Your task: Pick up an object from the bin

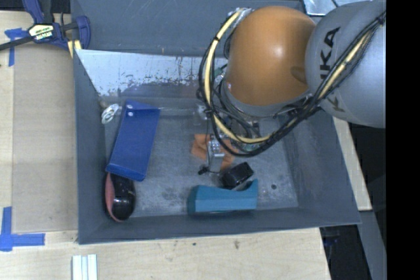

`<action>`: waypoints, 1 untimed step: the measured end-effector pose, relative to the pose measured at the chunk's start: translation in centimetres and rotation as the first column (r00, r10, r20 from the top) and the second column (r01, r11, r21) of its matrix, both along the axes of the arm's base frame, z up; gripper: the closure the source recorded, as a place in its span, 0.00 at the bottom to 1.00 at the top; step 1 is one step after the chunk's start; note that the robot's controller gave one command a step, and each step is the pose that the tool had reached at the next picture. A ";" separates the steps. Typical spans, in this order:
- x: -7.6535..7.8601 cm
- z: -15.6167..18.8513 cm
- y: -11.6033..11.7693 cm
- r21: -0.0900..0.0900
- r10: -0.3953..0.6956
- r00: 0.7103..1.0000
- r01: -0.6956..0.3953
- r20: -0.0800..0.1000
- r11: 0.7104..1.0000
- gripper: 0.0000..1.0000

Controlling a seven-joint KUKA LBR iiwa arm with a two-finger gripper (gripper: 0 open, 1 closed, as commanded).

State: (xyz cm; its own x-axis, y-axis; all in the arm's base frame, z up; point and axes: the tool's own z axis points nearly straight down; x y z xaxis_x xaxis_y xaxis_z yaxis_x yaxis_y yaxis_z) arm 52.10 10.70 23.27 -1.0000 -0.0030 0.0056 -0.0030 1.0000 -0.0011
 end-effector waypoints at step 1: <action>0.1 0.5 0.0 0.002 -0.003 1.000 0.003 0.009 1.000 0.00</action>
Offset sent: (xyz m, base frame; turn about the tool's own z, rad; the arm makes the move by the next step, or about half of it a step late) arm 0.0125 -0.0227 -0.0413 -0.0139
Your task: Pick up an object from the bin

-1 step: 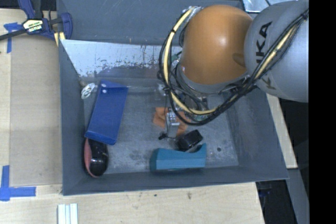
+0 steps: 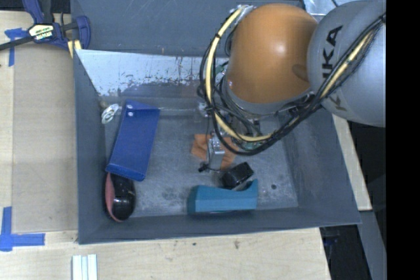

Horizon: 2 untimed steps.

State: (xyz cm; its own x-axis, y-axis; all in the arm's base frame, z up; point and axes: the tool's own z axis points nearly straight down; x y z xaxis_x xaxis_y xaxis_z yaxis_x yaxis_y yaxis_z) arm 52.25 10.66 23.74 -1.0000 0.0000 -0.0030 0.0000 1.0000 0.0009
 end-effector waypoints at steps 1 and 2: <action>0.9 -3.1 -1.5 0.000 0.013 1.000 -0.013 0.002 1.000 0.00; 3.8 -5.5 -4.3 0.000 -0.010 1.000 0.010 0.002 1.000 0.00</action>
Offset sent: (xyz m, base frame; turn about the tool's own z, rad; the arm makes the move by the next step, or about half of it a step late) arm 0.0379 -0.0447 -0.0570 0.0115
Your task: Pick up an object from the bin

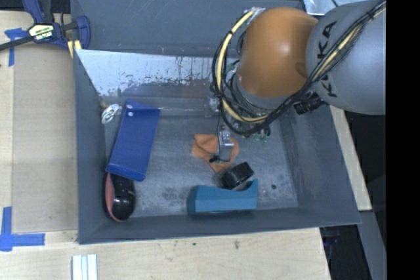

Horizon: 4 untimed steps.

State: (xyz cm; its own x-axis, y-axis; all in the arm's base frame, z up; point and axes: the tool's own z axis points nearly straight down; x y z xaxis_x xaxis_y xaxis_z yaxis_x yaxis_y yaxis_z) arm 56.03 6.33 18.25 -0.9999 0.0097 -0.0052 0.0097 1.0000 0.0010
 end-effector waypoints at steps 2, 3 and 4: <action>3.7 -0.2 -1.6 -0.001 0.143 0.990 -0.143 -0.005 0.990 0.00; 1.4 -3.1 -2.9 -0.002 0.135 0.991 -0.135 0.004 0.991 0.00; 3.2 -9.5 -3.1 -0.001 0.201 0.980 -0.201 -0.001 0.980 1.00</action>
Offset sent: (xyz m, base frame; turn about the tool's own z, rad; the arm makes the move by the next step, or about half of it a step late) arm 0.0564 -0.0208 0.0071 -0.1790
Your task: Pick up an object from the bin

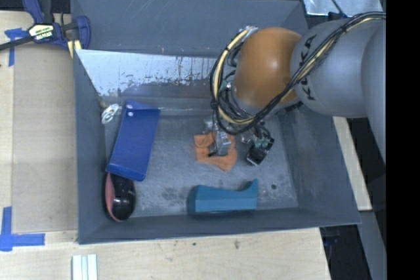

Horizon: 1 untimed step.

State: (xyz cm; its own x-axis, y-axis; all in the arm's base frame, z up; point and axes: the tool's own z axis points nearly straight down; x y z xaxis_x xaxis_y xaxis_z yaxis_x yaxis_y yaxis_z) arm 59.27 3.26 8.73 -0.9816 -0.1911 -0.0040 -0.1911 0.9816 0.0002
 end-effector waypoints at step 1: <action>0.0 0.0 0.0 0.000 0.000 1.000 0.000 0.000 1.000 1.00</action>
Offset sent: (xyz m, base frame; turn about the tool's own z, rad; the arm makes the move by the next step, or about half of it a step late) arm 0.0207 -0.0321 0.0422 -0.1897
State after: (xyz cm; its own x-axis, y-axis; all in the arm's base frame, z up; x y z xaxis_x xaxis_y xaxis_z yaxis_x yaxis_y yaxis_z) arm 59.27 3.26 8.73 -0.9816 -0.1908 -0.0040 -0.1908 0.9816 0.0002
